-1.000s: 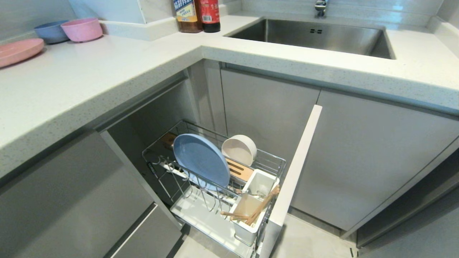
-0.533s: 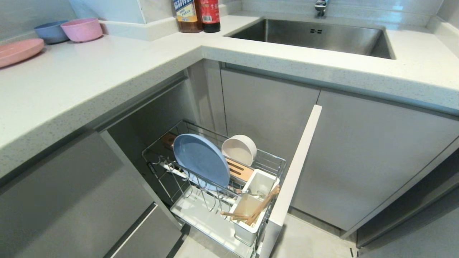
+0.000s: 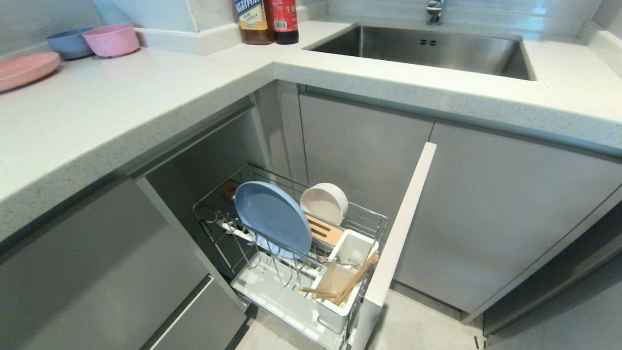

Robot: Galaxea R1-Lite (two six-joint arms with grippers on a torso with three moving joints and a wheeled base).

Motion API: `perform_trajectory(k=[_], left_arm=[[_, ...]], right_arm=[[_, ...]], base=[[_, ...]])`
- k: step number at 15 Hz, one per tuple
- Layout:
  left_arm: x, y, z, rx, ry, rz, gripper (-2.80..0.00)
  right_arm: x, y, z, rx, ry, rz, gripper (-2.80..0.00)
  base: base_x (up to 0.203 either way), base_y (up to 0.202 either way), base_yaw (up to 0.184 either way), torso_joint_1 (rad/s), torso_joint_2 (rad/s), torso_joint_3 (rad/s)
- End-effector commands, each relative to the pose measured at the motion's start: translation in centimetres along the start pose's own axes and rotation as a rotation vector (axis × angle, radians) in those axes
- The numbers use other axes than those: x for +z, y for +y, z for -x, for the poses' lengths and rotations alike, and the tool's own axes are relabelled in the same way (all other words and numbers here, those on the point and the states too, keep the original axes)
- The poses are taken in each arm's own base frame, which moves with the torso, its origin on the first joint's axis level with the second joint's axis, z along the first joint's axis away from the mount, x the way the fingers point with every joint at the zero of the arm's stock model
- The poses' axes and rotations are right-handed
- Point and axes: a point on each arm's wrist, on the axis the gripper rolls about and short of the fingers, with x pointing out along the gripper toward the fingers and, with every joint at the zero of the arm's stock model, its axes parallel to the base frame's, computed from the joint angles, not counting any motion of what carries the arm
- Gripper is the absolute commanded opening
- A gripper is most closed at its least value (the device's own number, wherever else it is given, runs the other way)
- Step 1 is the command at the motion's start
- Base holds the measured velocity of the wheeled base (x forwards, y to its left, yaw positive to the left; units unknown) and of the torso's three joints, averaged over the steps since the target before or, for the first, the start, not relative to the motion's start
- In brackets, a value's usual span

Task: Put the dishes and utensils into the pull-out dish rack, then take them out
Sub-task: Take the plate out of the cupboard

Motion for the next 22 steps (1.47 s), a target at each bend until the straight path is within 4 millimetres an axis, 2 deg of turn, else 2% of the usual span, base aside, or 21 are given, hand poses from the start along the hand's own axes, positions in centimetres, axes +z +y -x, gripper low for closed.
perform_trajectory(k=[1, 3, 5, 8, 10, 13, 16, 19, 22], left_arm=[[3.1, 0.6, -5.0, -0.018, 0.059, -0.008, -2.80], [5.6, 1.2, -9.6, -0.037, 0.042, -0.009, -2.80], [7.1, 1.6, -13.8, -0.059, 0.031, 0.022, -2.80], [8.4, 1.6, -19.1, -0.110, 0.050, 0.235, -2.80], [8.7, 0.4, -20.4, -0.237, 0.090, 0.375, -2.80], [8.8, -2.6, -21.8, -0.387, 0.175, 0.491, -2.80], [8.2, -7.6, -22.5, -0.429, 0.301, 0.549, -2.80], [5.9, -13.6, -22.5, -0.374, 0.519, 0.620, -2.80], [2.7, -18.3, -22.4, -0.300, 0.691, 0.565, -2.80]], right_arm=[[0.0, 0.0, 0.0, 0.000, 0.002, 0.000, -2.80], [0.0, 0.0, 0.0, 0.000, 0.003, 0.000, -2.80], [0.0, 0.0, 0.0, 0.000, 0.002, 0.000, -2.80], [0.0, 0.0, 0.0, 0.000, 0.002, 0.000, -2.80], [0.0, 0.0, 0.0, 0.000, 0.003, 0.000, -2.80], [0.0, 0.0, 0.0, 0.000, 0.002, 0.000, -2.80], [0.0, 0.0, 0.0, 0.000, 0.002, 0.000, -2.80], [0.0, 0.0, 0.0, 0.000, 0.001, 0.000, -2.80], [0.0, 0.0, 0.0, 0.000, 0.002, 0.000, -2.80]], base=[[0.000, 0.000, 0.000, 0.000, 0.00, 0.000], [0.000, 0.000, 0.000, 0.000, 0.00, 0.000], [0.000, 0.000, 0.000, 0.000, 0.00, 0.000], [0.000, 0.000, 0.000, 0.000, 0.00, 0.000], [0.000, 0.000, 0.000, 0.000, 0.00, 0.000], [0.000, 0.000, 0.000, 0.000, 0.00, 0.000], [0.000, 0.000, 0.000, 0.000, 0.00, 0.000], [0.000, 0.000, 0.000, 0.000, 0.00, 0.000], [0.000, 0.000, 0.000, 0.000, 0.00, 0.000]])
